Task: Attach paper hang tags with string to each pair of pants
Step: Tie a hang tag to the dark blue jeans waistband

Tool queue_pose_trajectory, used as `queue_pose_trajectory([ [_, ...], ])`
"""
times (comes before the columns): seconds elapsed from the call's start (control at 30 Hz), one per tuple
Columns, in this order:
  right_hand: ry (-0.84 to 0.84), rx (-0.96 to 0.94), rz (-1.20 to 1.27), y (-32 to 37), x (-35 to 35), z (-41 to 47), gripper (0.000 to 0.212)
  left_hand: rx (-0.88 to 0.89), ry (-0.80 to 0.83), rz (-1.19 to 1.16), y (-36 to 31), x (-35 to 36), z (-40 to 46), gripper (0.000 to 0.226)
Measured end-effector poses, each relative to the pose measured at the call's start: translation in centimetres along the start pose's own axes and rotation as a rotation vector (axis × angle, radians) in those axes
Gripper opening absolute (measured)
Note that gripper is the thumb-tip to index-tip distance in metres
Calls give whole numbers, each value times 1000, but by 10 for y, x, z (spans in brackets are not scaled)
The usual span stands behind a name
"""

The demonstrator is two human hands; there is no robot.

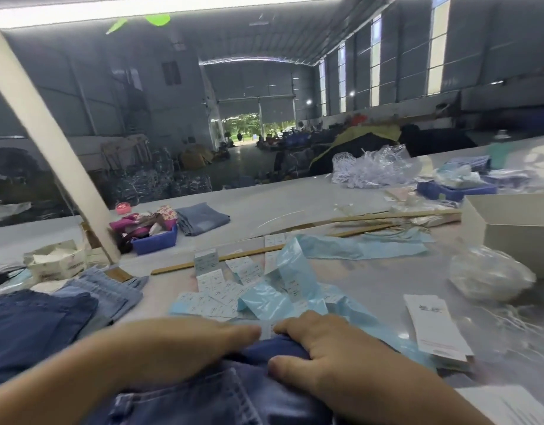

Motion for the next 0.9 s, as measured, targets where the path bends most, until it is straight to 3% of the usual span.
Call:
queue_pose_trajectory([
  [0.07,-3,2,2,0,-1,-2,58,-81,15,92,-8,-20,23,38],
  [0.23,-5,9,8,-1,-3,-3,54,-98,57,481,-43,-13,76,34],
  [0.33,13,29,80,1,-12,1,60,-64,94,480,-41,-12,99,32],
  [0.5,244,59,17,17,-31,14,53,-320,10,498,40,-43,117,25],
  [0.63,374,94,-74,28,-61,53,61,-509,9,566,102,-66,132,36],
  [0.73,299,189,-43,19,-65,118,53,-506,-42,481,119,-67,157,40],
  [0.9,19,297,-332,-53,-40,223,23,-426,-112,352,110,-40,212,37],
])
Point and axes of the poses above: each hand's wrist, its own z-axis towards the middle knuckle, its own x-axis out of the palm, y = z × x, the point moved 3 cm from there along z, towards the middle knuckle, and after that the axes turned 2 degrees about -y, right-handed, at the moved point
